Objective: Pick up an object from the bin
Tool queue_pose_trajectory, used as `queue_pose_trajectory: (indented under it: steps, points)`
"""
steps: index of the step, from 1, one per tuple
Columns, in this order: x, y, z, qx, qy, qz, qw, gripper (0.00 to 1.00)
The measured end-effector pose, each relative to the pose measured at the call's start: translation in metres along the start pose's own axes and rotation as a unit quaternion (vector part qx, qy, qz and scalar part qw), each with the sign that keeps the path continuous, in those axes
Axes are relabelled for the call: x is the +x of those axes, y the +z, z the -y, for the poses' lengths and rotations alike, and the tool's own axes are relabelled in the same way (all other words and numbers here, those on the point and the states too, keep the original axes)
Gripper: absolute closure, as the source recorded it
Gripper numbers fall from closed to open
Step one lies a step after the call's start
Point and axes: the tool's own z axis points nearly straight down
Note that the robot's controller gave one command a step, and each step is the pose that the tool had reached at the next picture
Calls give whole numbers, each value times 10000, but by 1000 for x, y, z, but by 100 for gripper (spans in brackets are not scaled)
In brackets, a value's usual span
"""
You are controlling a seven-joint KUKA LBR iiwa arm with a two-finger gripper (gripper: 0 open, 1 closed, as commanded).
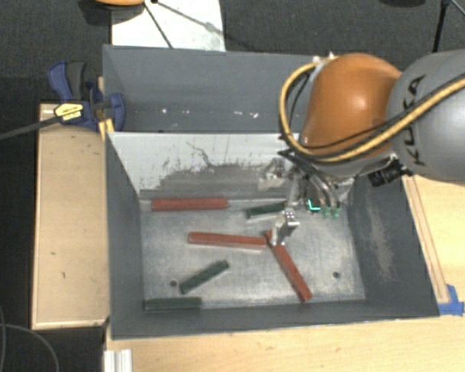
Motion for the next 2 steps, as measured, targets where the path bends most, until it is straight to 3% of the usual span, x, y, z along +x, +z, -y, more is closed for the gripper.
queue_pose_trajectory:
  steps: [1, 2]
  points:
    - [-2, -5, 0, -3, 10, 41, 10000, 0]
    - [-12, 31, 6, -1, -392, 67, 9992, 0]
